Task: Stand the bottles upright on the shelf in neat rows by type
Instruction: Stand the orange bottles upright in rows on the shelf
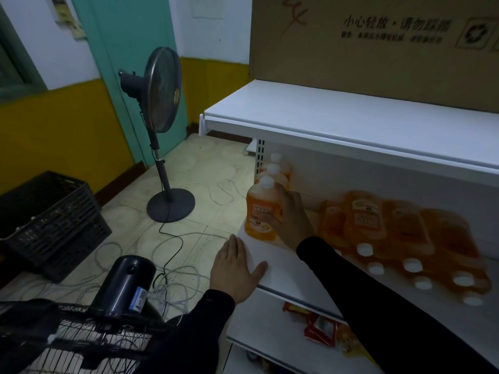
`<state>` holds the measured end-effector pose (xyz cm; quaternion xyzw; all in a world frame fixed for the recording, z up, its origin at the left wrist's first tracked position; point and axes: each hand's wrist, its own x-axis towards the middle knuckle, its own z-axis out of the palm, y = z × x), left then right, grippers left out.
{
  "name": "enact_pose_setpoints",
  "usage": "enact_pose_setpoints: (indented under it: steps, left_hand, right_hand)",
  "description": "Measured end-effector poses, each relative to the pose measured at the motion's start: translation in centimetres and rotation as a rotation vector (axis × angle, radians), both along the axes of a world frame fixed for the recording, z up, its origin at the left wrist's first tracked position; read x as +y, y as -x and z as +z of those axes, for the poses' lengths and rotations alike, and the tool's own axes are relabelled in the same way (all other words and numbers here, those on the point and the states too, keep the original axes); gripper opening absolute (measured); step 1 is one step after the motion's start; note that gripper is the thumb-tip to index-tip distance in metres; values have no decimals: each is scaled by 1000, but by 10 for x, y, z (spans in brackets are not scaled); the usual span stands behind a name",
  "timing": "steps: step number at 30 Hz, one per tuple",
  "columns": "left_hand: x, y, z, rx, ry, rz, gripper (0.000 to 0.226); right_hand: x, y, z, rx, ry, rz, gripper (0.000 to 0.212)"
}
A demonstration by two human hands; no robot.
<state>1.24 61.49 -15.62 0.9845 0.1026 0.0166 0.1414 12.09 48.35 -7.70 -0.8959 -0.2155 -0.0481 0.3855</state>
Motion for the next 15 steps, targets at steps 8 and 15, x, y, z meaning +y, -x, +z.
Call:
enact_pose_setpoints:
  steps: [8, 15]
  left_hand:
    - [0, -1, 0, -2, 14, 2, 99]
    - [2, 0, 2, -31, 10, -36, 96]
  right_hand:
    - [0, -2, 0, 1, -3, -22, 84]
    - [-11, -3, 4, -14, 23, -35, 87]
